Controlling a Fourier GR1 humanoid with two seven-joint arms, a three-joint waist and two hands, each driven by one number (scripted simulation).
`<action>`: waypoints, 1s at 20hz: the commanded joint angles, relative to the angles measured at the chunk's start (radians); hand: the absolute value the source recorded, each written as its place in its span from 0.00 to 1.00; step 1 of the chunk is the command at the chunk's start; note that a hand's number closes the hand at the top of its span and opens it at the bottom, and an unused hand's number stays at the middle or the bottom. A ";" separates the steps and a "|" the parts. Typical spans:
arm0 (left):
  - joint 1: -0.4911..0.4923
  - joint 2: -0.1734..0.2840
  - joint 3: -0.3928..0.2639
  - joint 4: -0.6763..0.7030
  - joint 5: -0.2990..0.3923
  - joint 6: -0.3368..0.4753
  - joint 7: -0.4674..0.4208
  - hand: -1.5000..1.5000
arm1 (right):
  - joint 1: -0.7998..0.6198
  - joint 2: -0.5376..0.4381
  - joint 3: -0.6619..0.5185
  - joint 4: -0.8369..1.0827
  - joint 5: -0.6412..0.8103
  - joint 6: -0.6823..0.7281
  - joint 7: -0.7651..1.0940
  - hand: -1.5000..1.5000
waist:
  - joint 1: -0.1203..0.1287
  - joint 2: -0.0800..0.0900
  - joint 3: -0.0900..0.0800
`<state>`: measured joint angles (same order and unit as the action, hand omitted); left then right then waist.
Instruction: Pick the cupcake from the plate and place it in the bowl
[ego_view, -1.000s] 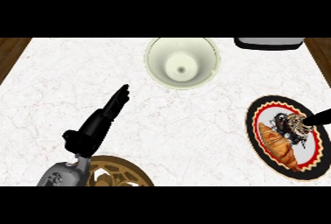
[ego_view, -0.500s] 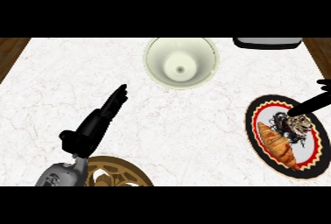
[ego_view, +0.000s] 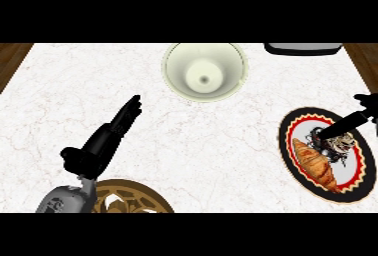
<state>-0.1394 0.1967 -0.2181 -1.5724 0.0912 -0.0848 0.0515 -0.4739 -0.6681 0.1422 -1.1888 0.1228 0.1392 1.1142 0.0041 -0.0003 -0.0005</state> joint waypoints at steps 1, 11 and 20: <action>0.029 -0.027 -0.017 -0.062 -0.013 0.015 0.054 0.50 | 0.020 0.020 -0.002 -0.032 0.066 -0.030 0.112 0.00 | -0.002 -0.002 0.000; 0.039 0.005 0.032 -0.070 0.011 -0.048 0.055 0.50 | 0.099 0.052 0.006 -0.050 0.205 -0.053 0.131 0.00 | -0.002 -0.002 0.000; 0.006 -0.034 0.050 -0.049 -0.039 -0.039 0.054 0.50 | 0.108 0.095 -0.090 0.110 0.240 -0.041 -0.028 0.00 | -0.002 0.000 0.001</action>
<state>-0.1375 0.1419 -0.2074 -1.5995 0.0381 -0.0941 0.0926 -0.3804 -0.5885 0.0867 -1.1097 0.3428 0.0914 1.0716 0.0025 0.0001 -0.0001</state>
